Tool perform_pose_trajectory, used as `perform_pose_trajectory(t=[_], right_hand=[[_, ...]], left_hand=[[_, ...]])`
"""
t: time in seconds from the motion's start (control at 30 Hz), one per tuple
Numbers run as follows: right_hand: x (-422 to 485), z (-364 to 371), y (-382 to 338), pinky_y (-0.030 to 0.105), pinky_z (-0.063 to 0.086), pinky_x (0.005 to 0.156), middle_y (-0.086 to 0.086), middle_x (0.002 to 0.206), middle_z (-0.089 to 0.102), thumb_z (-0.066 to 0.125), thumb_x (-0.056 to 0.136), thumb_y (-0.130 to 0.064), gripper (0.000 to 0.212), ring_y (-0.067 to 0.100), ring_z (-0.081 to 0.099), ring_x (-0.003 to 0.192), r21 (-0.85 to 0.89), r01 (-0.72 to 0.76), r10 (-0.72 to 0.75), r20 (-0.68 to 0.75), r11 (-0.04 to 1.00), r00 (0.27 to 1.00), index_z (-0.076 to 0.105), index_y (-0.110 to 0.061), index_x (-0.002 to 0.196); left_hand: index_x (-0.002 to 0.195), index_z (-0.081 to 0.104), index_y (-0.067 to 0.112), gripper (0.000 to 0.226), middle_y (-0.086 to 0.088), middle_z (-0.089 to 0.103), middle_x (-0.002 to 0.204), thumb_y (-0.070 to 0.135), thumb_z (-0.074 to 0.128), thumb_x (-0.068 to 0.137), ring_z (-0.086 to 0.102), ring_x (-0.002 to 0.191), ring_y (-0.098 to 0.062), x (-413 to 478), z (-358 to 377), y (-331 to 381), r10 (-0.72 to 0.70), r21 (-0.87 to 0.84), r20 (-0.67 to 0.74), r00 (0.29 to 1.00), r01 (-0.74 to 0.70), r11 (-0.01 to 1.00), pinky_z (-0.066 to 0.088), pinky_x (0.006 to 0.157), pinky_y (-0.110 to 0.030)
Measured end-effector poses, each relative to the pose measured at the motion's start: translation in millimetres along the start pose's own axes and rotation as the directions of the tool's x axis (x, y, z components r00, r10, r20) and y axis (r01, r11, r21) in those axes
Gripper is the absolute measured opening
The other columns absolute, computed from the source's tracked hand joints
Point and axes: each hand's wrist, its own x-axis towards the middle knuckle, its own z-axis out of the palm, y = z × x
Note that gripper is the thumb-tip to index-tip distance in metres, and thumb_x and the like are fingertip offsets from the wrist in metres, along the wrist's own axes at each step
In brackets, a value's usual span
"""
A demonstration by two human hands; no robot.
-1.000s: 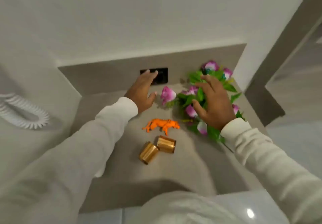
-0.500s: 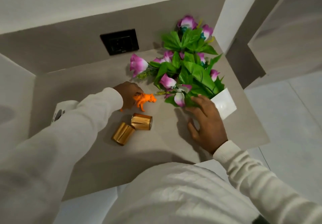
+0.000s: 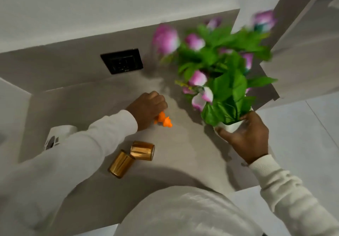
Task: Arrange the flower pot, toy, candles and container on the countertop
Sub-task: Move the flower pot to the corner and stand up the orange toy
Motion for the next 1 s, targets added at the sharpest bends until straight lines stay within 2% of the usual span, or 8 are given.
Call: perform_pose_trajectory(t=[0.13,0.3,0.37,0.47,0.53,0.6,0.8,1.0], right_hand=[[3,21,6,0.022,0.033,0.060,0.001,0.078,0.053,0.092,0.048,-0.051,0.069,0.021,0.049,0.069,0.202,-0.067,0.091,-0.112,0.977,0.990,0.047,-0.014,0.084],[-4,34,-1,0.002,0.038,0.065,0.005,0.090,0.060,0.093,0.051,-0.038,0.066,-0.004,0.060,0.077,0.404,-0.066,0.119,-0.107,0.912,0.987,0.049,-0.016,0.095],[-9,30,-4,0.001,0.039,0.074,0.004,0.099,0.059,0.087,0.054,-0.041,0.069,-0.011,0.057,0.084,0.439,-0.035,0.102,-0.128,0.898,0.986,0.049,-0.017,0.106],[-7,26,-1,0.018,0.049,0.088,0.000,0.110,0.058,0.083,0.052,-0.051,0.086,0.006,0.059,0.094,0.481,-0.032,0.107,-0.129,0.876,0.986,0.045,-0.015,0.121],[4,27,0,0.029,0.051,0.093,-0.001,0.112,0.059,0.082,0.050,-0.052,0.093,0.012,0.060,0.099,0.479,-0.053,0.119,-0.109,0.876,0.987,0.045,-0.013,0.126],[19,29,-5,0.027,0.051,0.095,-0.002,0.114,0.060,0.081,0.047,-0.053,0.097,0.008,0.060,0.100,0.498,-0.067,0.125,-0.084,0.865,0.989,0.045,-0.012,0.129],[86,45,-19,-0.005,0.038,0.077,0.000,0.116,0.061,0.090,0.049,-0.034,0.097,0.008,0.059,0.102,0.516,-0.062,0.086,-0.022,0.855,0.996,0.050,-0.006,0.133],[148,72,-30,0.032,0.052,0.099,0.001,0.120,0.067,0.088,0.042,-0.055,0.106,0.014,0.065,0.107,0.484,-0.119,0.141,-0.009,0.867,0.990,0.052,-0.016,0.134]], left_hand=[[0.080,0.061,0.012,0.022,-0.010,0.065,0.081,0.022,0.042,0.075,0.061,0.073,-0.032,10,11,6,0.046,0.097,-0.010,0.999,-0.044,0.994,0.050,0.058,-0.039],[0.074,0.066,0.022,0.010,0.003,0.068,0.075,0.022,0.068,0.065,0.041,0.082,-0.010,6,4,26,-0.103,0.129,-0.379,0.920,0.163,0.978,0.040,0.076,-0.025],[0.092,0.060,0.013,0.027,-0.009,0.063,0.092,0.011,0.066,0.066,0.045,0.090,-0.019,-4,6,37,-0.325,-0.174,-0.493,0.807,0.275,0.946,0.043,0.077,-0.026],[0.108,0.057,0.011,0.040,-0.009,0.060,0.091,0.015,0.070,0.071,0.062,0.084,-0.030,-2,3,44,-0.861,-0.790,0.110,0.497,0.569,0.227,0.048,0.073,-0.030],[0.106,0.057,0.012,0.044,-0.004,0.061,0.077,0.017,0.077,0.068,0.067,0.061,-0.024,9,3,46,-0.803,-0.803,0.466,0.370,0.558,-0.209,0.057,0.060,-0.034],[0.108,0.054,0.008,0.046,-0.007,0.063,0.077,0.008,0.078,0.069,0.069,0.052,-0.019,20,3,46,-0.736,-0.788,0.569,0.366,0.499,-0.361,0.060,0.053,-0.035],[0.121,0.049,0.002,0.052,-0.004,0.064,0.076,0.001,0.073,0.075,0.070,0.062,-0.030,59,2,22,-0.735,-0.804,0.573,0.362,0.422,-0.418,0.061,0.066,-0.048],[0.104,0.055,0.012,0.036,-0.006,0.056,0.076,0.003,0.074,0.075,0.066,0.063,-0.034,99,-4,-15,-0.753,-0.816,0.548,0.365,0.431,-0.385,0.060,0.068,-0.049]])
